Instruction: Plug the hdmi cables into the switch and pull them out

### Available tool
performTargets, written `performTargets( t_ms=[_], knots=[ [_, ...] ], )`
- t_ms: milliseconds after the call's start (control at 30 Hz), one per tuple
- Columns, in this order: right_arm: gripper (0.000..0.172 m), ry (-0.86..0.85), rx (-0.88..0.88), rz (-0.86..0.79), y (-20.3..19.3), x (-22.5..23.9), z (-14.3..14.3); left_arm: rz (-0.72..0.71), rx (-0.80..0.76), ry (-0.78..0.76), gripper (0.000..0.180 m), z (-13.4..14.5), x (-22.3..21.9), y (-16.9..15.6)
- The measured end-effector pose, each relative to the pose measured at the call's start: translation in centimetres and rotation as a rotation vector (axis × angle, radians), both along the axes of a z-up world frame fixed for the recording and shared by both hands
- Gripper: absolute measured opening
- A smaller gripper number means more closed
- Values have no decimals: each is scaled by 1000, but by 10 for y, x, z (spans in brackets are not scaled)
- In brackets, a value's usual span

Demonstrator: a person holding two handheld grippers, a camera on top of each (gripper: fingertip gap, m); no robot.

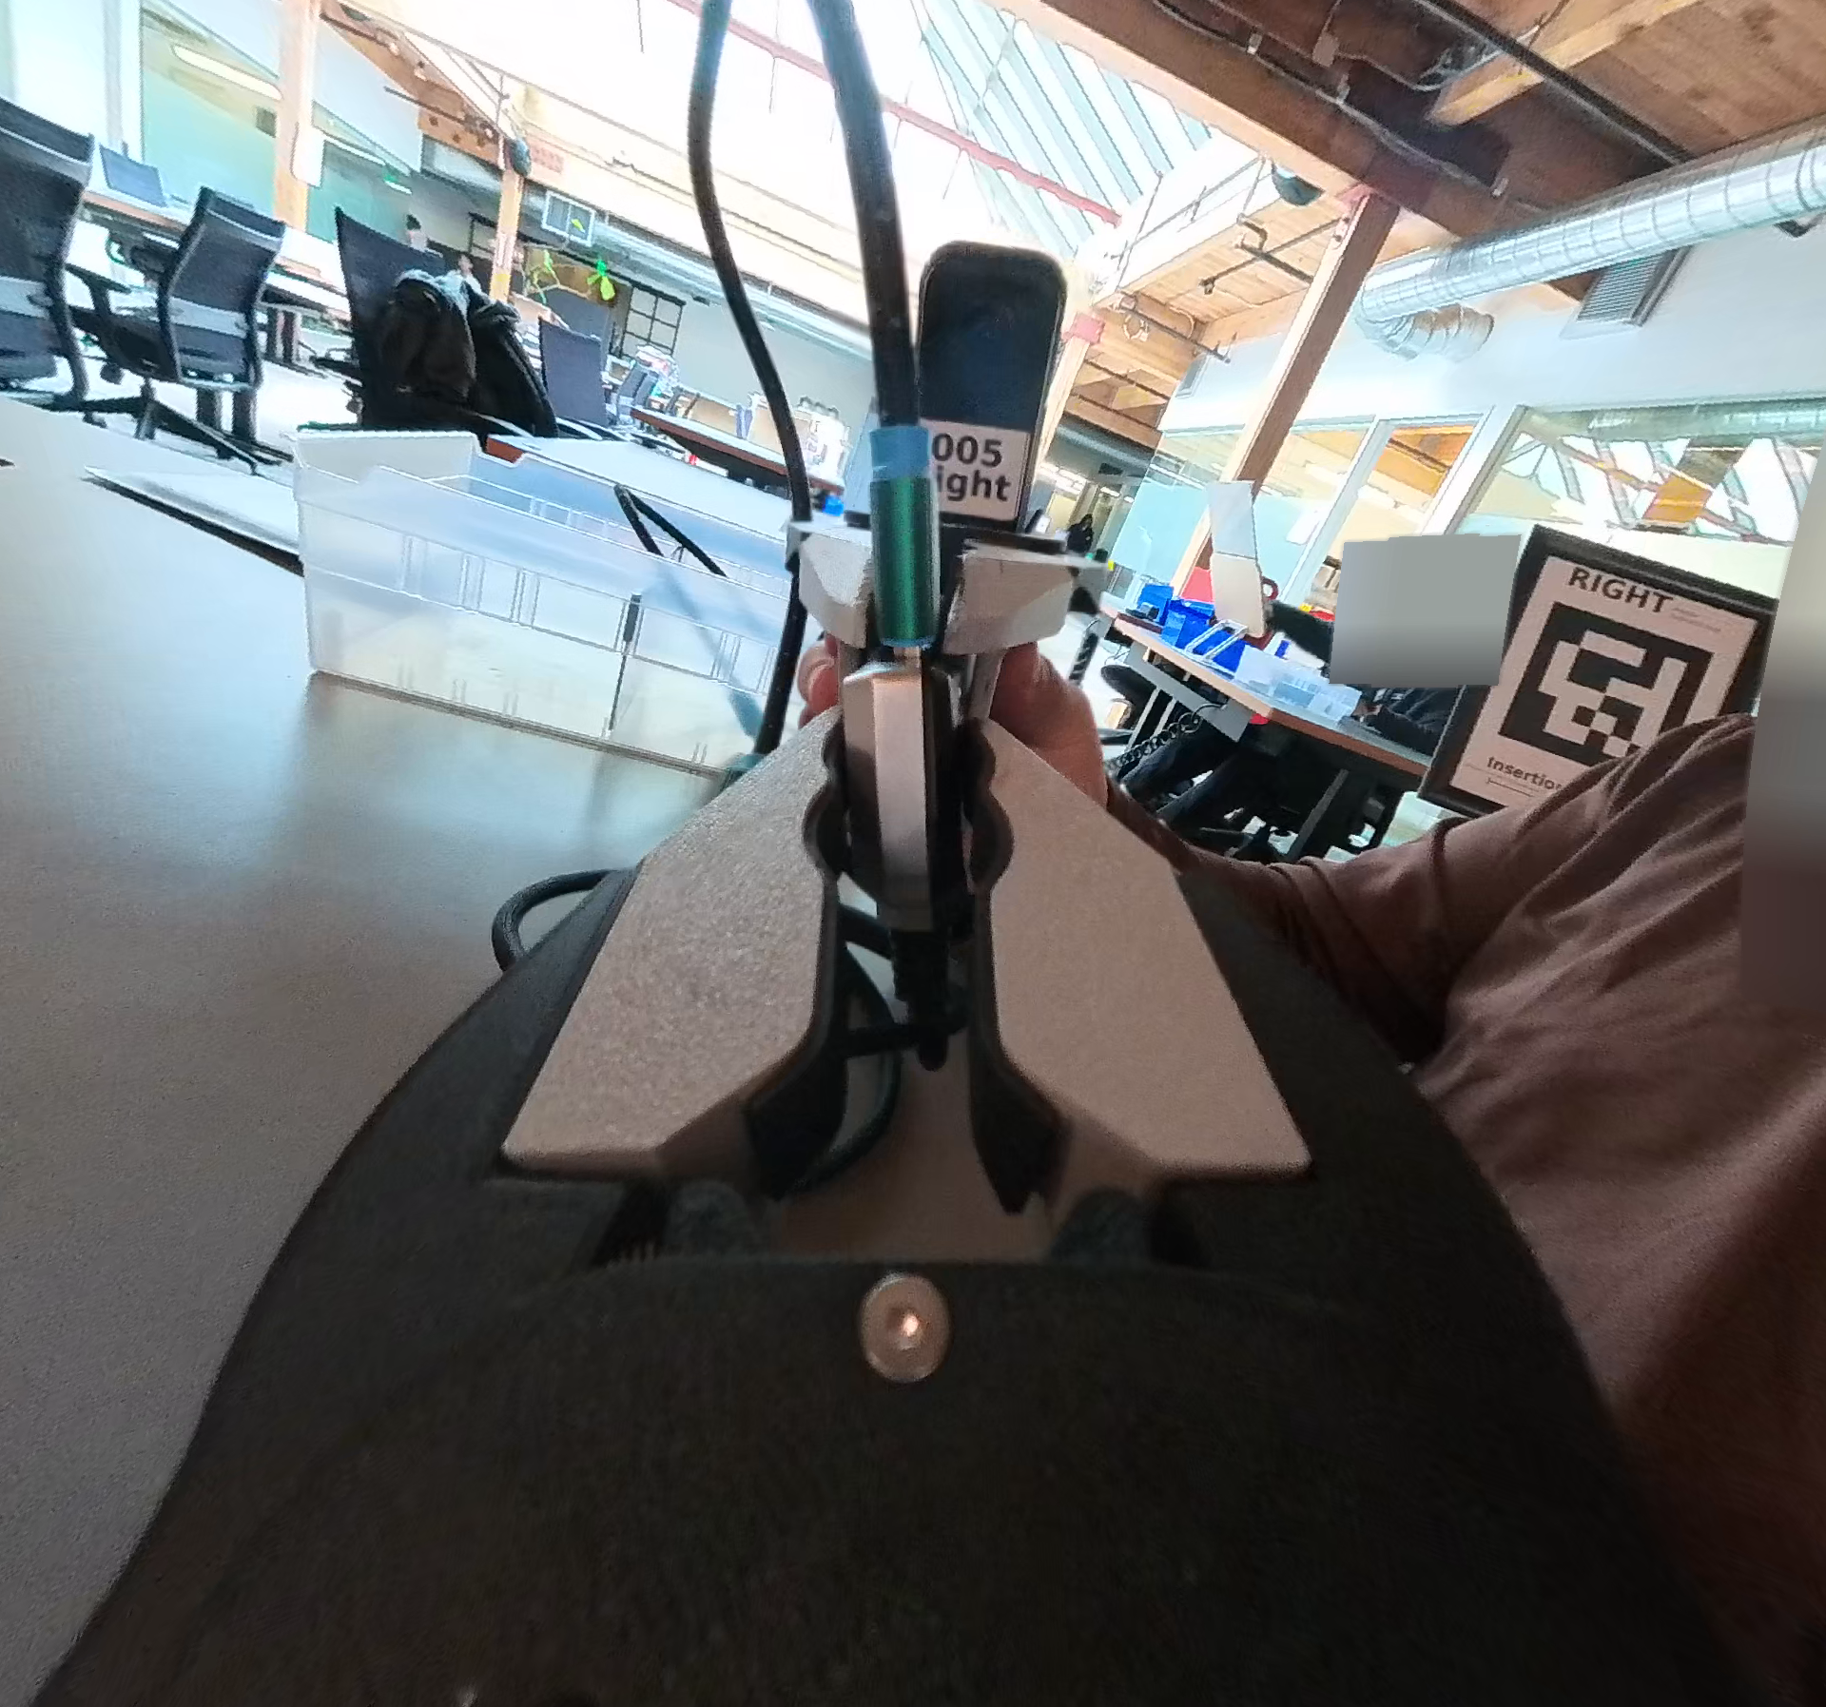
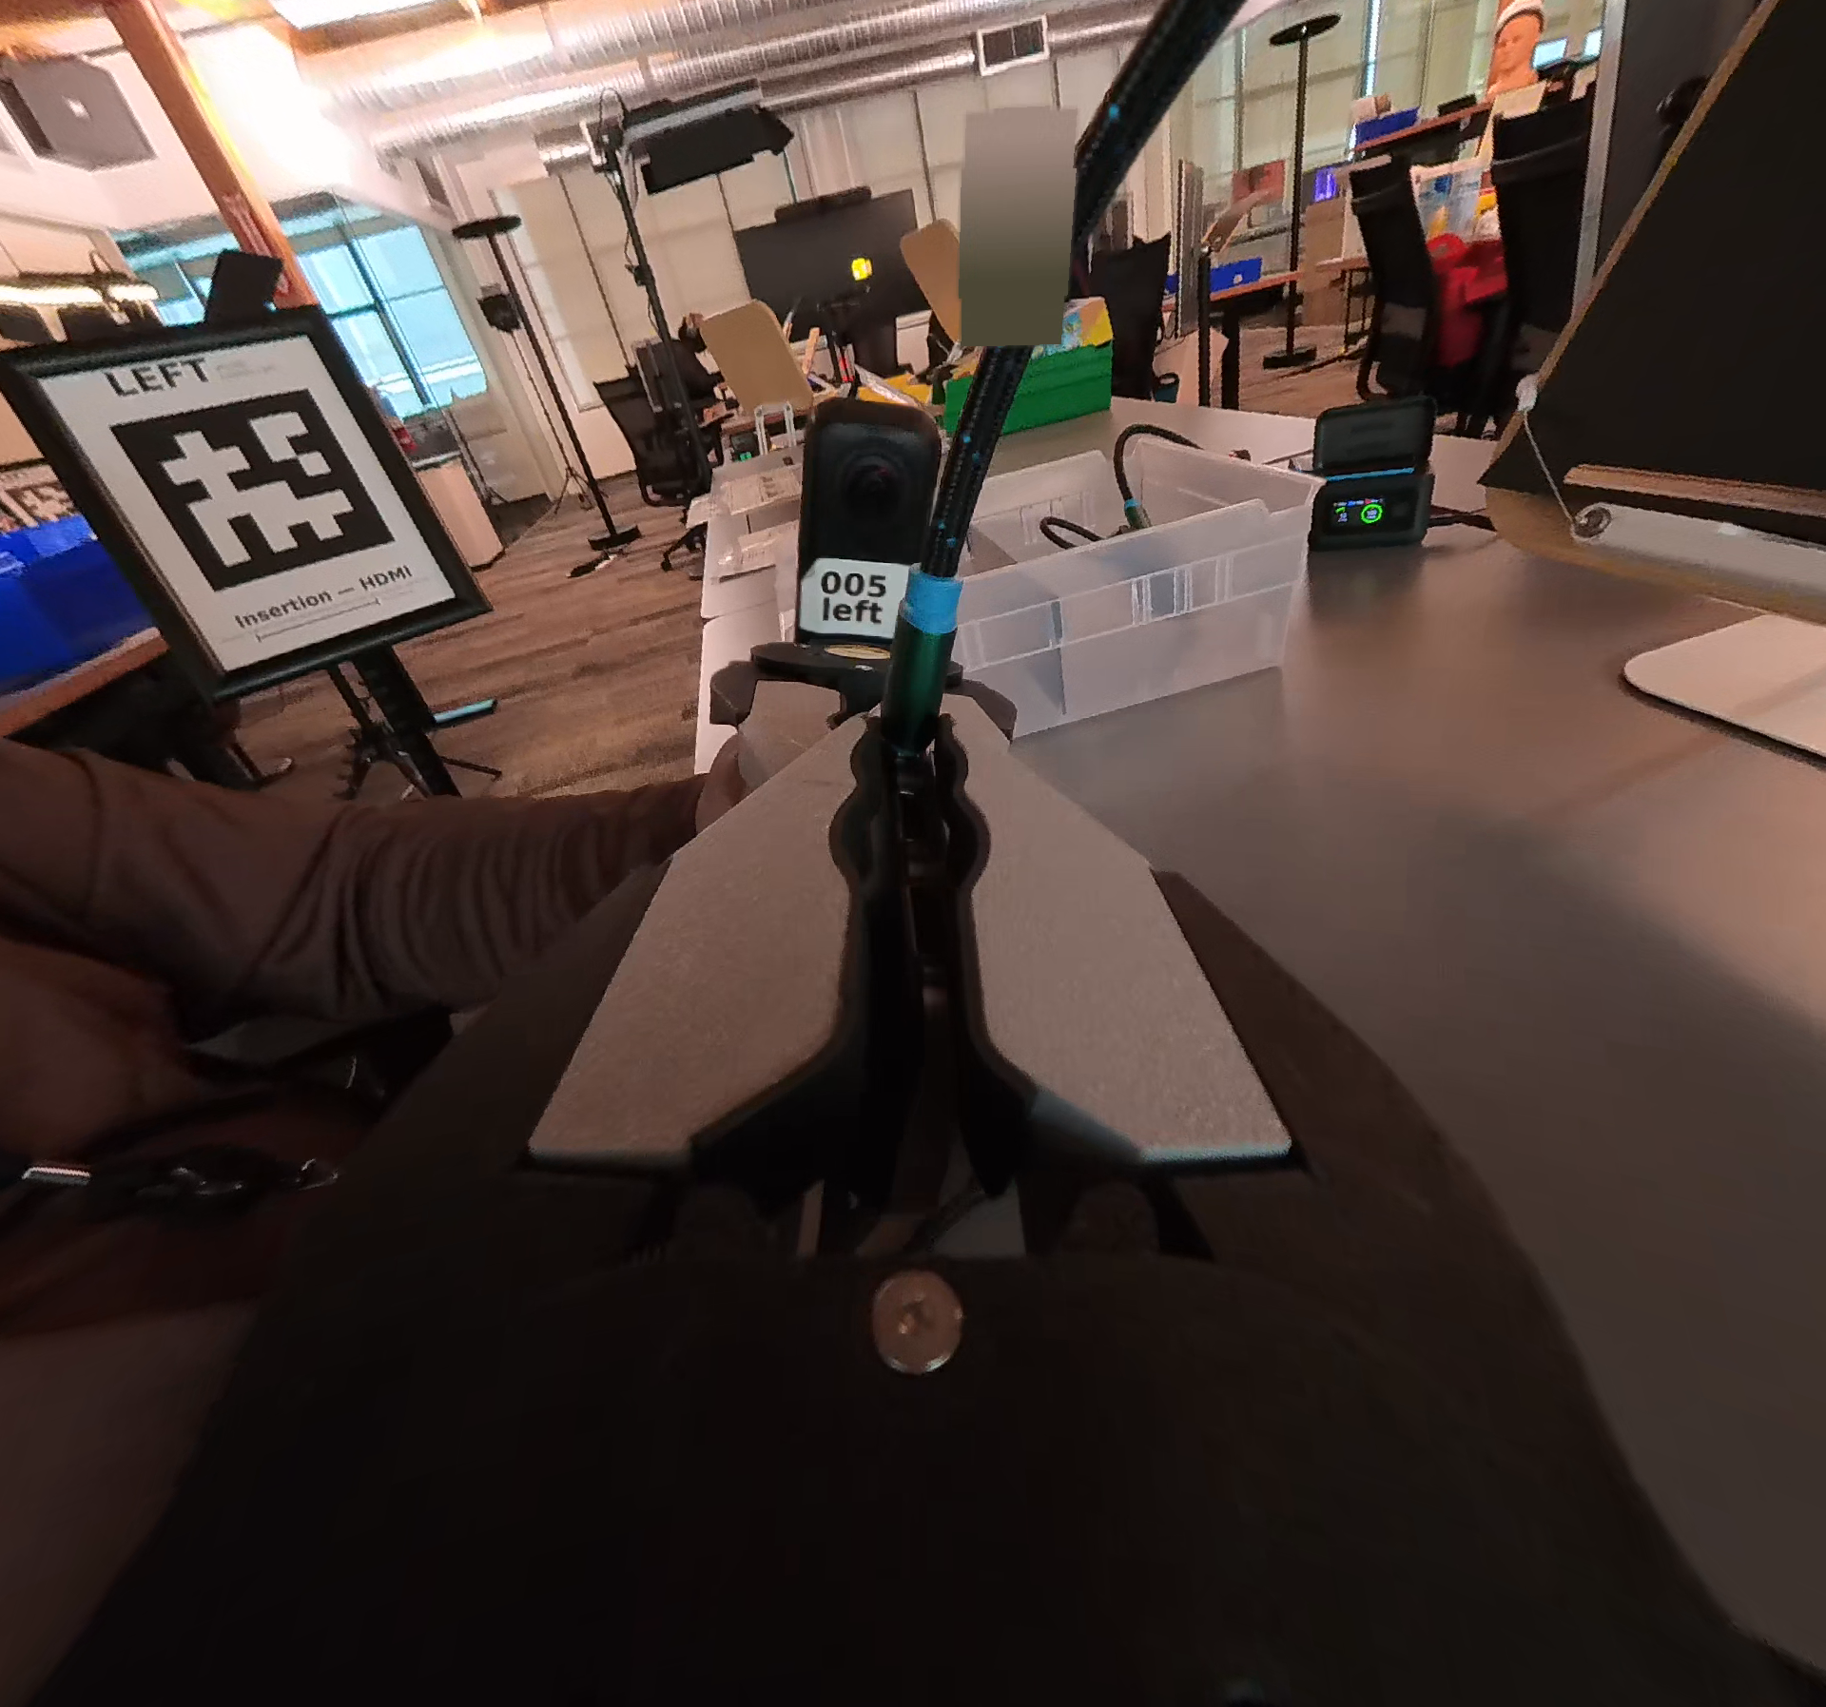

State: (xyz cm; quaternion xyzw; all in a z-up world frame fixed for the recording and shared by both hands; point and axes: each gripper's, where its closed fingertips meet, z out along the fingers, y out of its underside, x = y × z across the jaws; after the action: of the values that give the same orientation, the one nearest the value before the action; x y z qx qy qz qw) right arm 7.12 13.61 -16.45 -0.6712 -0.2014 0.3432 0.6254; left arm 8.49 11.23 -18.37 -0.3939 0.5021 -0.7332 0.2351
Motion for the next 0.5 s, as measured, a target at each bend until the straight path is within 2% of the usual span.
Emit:
performTargets(
  t_ms=[333, 500],
  knots=[
    [4, 261, 15, -85, 4, 8, 3, -22, -90, 16, 18, 3, 1, 6],
    [5, 404, -13, -54, 5, 10, 3, -3, -90, 16, 20, 4, 3, 8]
  ],
)
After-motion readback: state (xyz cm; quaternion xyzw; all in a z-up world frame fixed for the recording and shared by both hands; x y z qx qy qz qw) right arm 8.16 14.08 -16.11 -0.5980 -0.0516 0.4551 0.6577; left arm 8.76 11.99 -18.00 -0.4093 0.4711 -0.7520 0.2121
